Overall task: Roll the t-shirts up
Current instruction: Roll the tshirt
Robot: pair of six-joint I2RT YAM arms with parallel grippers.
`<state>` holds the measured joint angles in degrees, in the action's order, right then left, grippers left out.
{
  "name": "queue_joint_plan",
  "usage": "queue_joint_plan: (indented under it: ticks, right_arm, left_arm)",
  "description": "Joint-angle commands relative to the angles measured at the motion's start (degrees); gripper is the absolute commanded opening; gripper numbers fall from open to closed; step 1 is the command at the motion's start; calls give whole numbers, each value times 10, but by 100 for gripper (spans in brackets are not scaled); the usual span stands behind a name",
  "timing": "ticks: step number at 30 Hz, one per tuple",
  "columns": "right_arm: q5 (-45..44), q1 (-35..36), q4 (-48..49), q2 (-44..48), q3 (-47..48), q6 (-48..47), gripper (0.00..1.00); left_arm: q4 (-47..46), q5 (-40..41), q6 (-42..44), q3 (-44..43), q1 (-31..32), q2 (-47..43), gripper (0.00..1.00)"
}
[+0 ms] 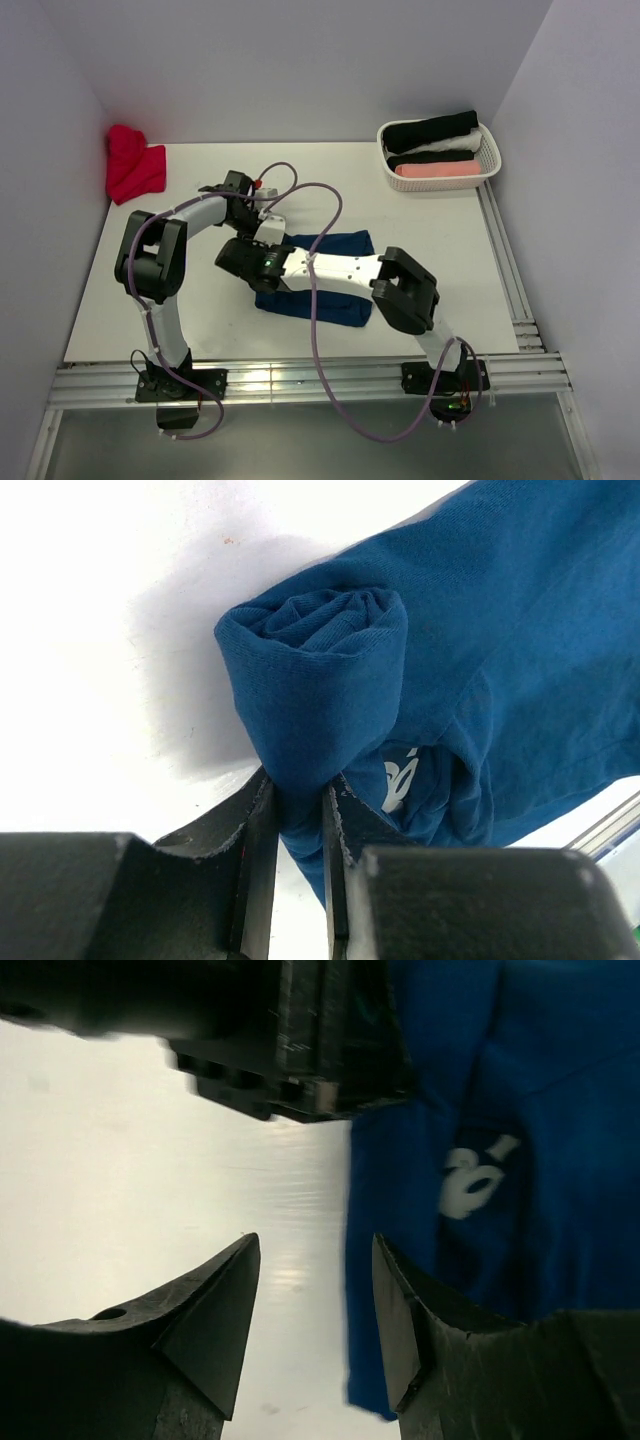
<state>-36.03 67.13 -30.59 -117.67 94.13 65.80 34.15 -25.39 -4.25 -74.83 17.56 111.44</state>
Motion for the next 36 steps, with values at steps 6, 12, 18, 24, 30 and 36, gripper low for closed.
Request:
queue_joint_plan:
  ticks: [6, 12, 18, 24, 30, 36]
  right_arm:
    - [-54, 4, -134, -81, 80, -30, 55]
    - [-31, 5, -112, -95, 70, -50, 54]
    - [-11, 6, -114, -104, 61, -47, 44]
    - [19, 1, -28, -57, -23, -48, 34]
    - [109, -28, 197, 41, -200, -51, 31]
    - [199, -67, 425, 107, -366, -9, 31]
  left_arm:
    - [28, 49, 1, -16, 13, -8, 22]
    - [33, 46, 1, -23, 17, -3, 21]
    - [36, 44, 5, -29, 20, 1, 24]
    - [42, 24, 19, -36, 20, -7, 39]
    - [43, -22, 35, -37, 12, -41, 53]
    - [45, -93, 59, -29, -18, -69, 58]
